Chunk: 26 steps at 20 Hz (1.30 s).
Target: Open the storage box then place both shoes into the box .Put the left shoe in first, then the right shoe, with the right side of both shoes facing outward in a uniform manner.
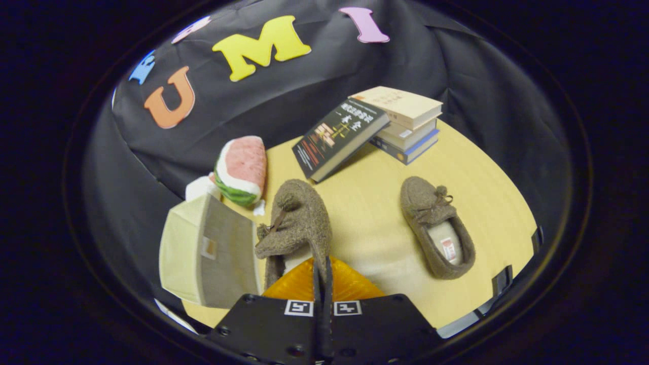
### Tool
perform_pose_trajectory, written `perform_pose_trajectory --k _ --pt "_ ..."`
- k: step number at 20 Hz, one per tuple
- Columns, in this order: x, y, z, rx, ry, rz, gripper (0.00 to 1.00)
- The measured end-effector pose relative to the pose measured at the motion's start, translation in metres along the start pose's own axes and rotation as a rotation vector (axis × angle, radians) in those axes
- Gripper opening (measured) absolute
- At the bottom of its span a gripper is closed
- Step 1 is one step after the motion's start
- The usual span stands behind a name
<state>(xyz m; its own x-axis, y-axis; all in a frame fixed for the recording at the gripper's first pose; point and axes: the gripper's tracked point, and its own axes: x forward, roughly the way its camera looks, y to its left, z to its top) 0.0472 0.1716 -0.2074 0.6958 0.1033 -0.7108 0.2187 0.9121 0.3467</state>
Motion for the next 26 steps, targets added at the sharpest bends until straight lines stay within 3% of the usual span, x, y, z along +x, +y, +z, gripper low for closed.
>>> perform_pose_trajectory --k 6,12,20,25,26 --pt "-0.020 0.136 0.024 0.064 -0.062 0.129 0.00" --pt "0.006 0.240 -0.028 0.065 0.009 0.184 0.00" --pt "0.069 0.268 -0.104 0.102 0.141 0.102 0.00" --pt "0.091 0.277 -0.129 0.073 0.200 0.073 0.00" --pt "0.092 0.282 -0.132 0.072 0.206 0.099 0.04"
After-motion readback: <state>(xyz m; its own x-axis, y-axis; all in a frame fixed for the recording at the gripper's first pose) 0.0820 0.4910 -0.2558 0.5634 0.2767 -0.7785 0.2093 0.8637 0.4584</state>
